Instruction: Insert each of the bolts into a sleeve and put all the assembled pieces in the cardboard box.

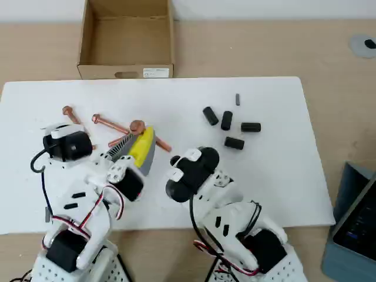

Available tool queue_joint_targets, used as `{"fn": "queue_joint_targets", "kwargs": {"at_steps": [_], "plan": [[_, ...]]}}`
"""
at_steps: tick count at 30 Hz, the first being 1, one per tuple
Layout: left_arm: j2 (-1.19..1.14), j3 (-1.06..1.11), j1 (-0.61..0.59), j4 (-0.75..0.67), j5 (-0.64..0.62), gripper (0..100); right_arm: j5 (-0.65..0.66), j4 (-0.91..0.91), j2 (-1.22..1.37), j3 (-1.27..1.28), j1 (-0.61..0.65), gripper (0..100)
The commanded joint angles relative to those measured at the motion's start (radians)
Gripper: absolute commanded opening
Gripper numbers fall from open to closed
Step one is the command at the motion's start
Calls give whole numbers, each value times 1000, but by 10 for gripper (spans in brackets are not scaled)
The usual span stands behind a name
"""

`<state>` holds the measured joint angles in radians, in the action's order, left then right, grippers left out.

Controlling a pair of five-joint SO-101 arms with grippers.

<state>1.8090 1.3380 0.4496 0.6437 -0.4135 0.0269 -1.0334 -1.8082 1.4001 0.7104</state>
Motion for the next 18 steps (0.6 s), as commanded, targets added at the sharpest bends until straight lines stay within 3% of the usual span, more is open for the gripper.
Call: {"fn": "queue_joint_targets", "kwargs": {"at_steps": [1,6,18], "plan": [[13,-114,43,72,23,2,12,26,-113,-5,5,9],[13,-161,66,141,49,2,12,26,-113,-7,5,9],[13,-63,66,74,54,2,61,28,-114,-28,10,9]]}}
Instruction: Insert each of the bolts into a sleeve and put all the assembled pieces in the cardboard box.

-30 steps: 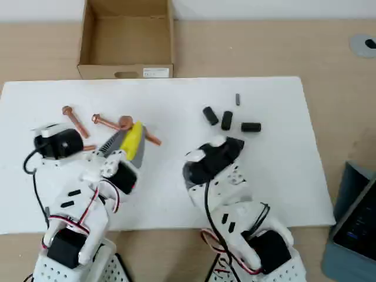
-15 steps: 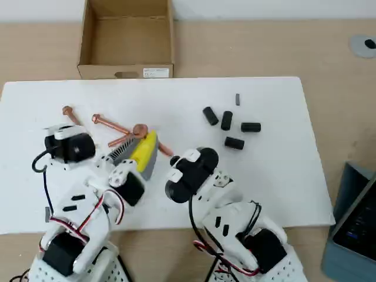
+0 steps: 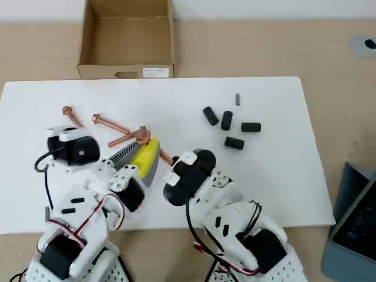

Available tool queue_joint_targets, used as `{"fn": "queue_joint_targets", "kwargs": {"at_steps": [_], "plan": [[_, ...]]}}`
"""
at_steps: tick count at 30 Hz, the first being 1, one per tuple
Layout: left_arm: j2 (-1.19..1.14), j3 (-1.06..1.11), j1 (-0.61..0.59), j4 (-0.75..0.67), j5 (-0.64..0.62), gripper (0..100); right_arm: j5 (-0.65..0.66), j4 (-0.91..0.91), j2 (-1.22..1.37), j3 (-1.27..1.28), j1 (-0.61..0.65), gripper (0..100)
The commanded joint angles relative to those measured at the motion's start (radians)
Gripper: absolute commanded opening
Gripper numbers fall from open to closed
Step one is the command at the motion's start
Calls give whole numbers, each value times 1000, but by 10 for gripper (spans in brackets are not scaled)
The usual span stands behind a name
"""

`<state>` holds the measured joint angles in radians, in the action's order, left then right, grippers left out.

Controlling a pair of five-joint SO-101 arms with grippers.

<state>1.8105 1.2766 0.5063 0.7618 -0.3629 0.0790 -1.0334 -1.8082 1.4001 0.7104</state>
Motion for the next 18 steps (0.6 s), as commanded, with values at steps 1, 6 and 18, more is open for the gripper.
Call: {"fn": "queue_joint_targets", "kwargs": {"at_steps": [1,6,18], "plan": [[10,6,11,-52,2,2,9,28,-114,-28,10,9],[10,48,11,-66,2,2,9,28,-114,-30,10,9],[10,86,12,-69,-77,2,9,28,-114,-28,12,9]]}}
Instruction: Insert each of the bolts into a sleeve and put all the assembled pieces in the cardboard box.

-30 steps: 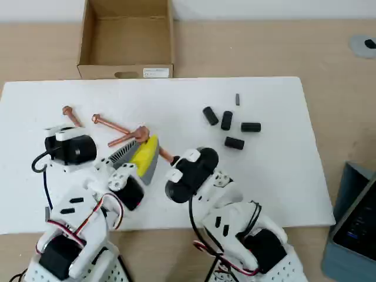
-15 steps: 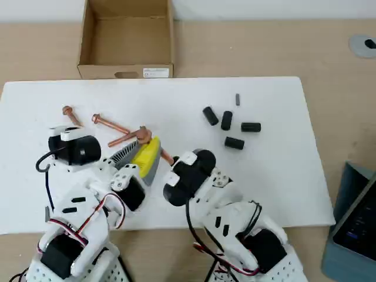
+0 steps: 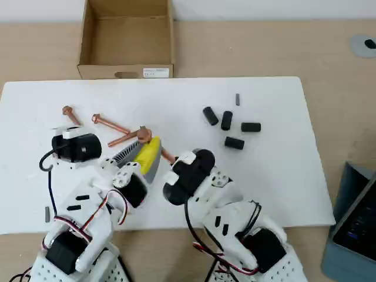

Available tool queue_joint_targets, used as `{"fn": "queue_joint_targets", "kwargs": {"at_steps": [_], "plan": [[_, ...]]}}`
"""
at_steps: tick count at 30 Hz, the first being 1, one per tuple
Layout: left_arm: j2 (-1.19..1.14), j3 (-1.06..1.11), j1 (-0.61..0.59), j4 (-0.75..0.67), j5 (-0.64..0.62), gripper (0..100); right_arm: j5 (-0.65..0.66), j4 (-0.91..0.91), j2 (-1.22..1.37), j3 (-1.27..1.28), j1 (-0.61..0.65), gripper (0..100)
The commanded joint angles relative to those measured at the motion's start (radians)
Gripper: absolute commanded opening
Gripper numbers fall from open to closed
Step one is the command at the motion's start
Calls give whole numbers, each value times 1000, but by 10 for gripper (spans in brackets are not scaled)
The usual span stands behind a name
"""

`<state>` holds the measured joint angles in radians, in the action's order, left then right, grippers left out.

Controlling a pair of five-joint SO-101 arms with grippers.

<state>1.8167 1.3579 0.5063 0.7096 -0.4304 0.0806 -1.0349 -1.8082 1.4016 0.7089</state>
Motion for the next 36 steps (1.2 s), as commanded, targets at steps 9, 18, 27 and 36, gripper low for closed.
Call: {"fn": "queue_joint_targets", "kwargs": {"at_steps": [9,18,27,36], "plan": [[4,5,83,-17,-3,2,8,29,-114,-31,13,9],[-2,23,95,-5,37,2,8,29,-114,-35,13,9],[2,80,193,104,132,2,8,29,-114,-36,15,9],[4,81,133,107,133,180,8,29,-114,-51,15,9]]}}
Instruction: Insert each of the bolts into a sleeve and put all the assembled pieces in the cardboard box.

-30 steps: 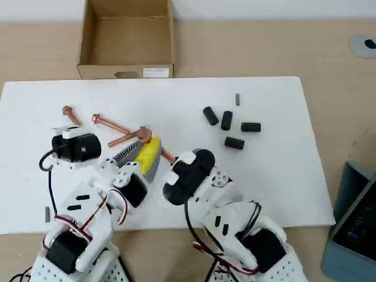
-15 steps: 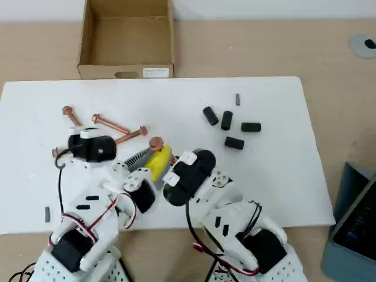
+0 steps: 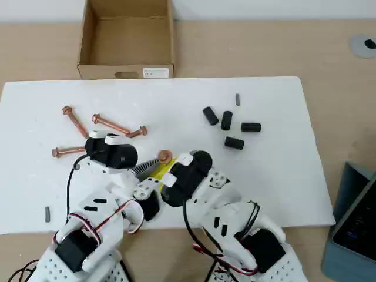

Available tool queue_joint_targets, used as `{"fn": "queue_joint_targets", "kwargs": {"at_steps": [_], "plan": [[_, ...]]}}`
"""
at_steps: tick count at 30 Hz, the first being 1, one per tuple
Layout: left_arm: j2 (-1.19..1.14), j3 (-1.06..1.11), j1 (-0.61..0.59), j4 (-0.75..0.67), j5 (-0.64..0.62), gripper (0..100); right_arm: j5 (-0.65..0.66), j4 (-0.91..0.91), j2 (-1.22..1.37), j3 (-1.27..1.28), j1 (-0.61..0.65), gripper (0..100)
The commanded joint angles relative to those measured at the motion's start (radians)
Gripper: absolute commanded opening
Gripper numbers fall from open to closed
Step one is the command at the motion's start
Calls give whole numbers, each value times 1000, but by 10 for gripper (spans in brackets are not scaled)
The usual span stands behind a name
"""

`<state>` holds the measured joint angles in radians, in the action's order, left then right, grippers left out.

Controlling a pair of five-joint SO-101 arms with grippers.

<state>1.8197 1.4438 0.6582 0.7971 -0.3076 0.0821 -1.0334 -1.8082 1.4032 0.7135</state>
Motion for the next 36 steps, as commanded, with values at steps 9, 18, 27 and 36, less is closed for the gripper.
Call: {"fn": "queue_joint_targets", "kwargs": {"at_steps": [9,18,27,36], "plan": [[-5,-100,-115,26,11,228,6,28,-114,-50,10,9],[-1,-253,-209,147,21,178,-2,28,-114,-51,4,9],[1,-218,-551,172,245,2,-3,20,-113,-51,-114,9],[1,54,-686,226,321,1,-5,-3,-104,-64,-317,9]]}}
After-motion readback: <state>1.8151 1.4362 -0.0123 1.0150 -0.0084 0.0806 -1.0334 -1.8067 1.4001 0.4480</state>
